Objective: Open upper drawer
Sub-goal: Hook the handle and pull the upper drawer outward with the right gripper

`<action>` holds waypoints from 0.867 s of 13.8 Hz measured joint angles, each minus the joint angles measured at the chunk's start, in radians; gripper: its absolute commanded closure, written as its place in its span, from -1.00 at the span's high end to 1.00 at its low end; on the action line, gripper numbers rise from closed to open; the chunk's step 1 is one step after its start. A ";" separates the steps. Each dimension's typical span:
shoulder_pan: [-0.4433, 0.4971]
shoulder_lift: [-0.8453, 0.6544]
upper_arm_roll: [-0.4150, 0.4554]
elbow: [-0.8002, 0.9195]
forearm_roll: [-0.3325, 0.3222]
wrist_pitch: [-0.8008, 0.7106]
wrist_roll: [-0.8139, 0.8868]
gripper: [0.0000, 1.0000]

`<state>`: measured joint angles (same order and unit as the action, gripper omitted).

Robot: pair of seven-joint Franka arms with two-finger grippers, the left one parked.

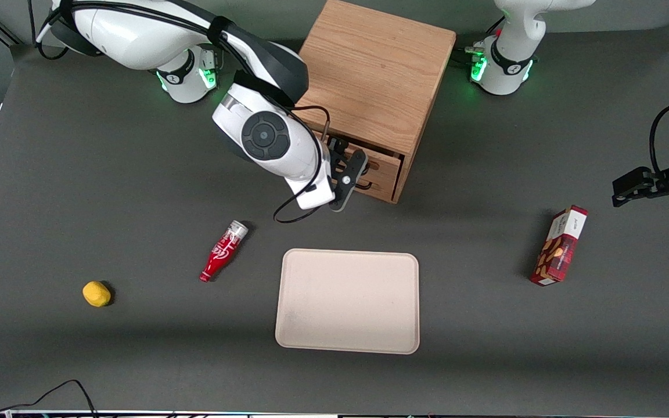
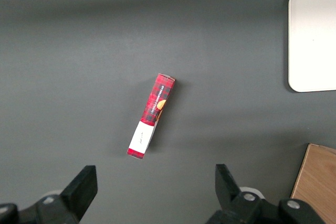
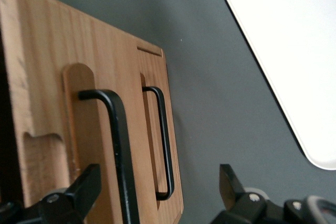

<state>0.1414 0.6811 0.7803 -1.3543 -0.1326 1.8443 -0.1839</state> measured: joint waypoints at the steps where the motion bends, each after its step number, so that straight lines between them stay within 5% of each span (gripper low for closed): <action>1: -0.001 0.000 0.000 -0.008 -0.010 0.000 0.000 1.00; 12: -0.037 -0.001 -0.061 0.004 -0.038 0.017 -0.082 1.00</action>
<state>0.1047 0.6802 0.7195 -1.3502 -0.1702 1.8617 -0.2662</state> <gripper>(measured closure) 0.000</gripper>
